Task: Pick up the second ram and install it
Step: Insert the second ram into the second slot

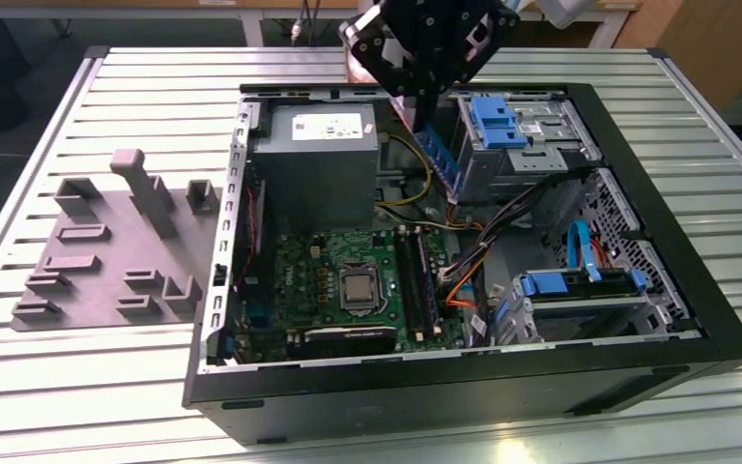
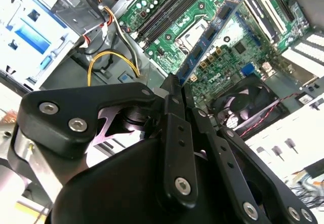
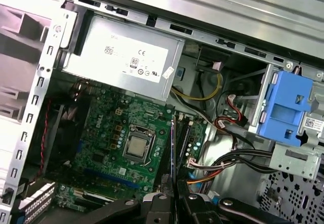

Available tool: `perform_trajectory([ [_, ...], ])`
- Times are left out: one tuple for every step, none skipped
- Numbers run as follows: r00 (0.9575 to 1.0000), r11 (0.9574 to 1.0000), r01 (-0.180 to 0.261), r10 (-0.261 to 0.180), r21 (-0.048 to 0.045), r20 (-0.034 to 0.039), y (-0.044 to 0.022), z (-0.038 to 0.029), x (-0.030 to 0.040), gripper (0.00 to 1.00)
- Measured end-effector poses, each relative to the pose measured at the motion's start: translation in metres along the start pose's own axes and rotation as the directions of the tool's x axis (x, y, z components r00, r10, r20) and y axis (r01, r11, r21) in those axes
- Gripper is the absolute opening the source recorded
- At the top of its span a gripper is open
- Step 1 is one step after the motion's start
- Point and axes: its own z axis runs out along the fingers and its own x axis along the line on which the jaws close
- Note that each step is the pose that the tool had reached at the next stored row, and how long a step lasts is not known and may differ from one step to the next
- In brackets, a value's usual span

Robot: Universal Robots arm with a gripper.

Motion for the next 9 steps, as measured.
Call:
perform_trajectory([
  [0.9999,0.9999,-0.013,0.013,0.0002,0.0,0.0,0.0,0.0,0.14],
  [0.9996,0.9996,-0.028,0.028,0.0003,0.0,0.0,0.0,0.0,0.14],
  [0.999,0.999,-0.044,0.044,0.0005,-0.0001,0.0,0.0001,0.0,0.14],
  [0.9981,0.9981,-0.061,0.061,0.0006,-0.0001,0.0,0.0001,0.0,0.14],
  [0.997,0.997,-0.078,0.078,0.0008,-0.0001,0.0,0.0001,0.0,0.14],
  [0.9955,0.9955,-0.095,0.095,0.0009,-0.0001,0.0,0.0002,0.0,0.14],
  [0.9937,0.9937,-0.112,0.112,0.0011,-0.0002,0.0,0.0002,0.0,0.14],
  [0.9917,0.9917,-0.128,0.128,0.0013,-0.0002,0.0,0.0002,0.0,0.14],
  [0.9897,0.9897,-0.143,0.143,0.0014,-0.0002,0.0,0.0003,0.0,0.14],
])
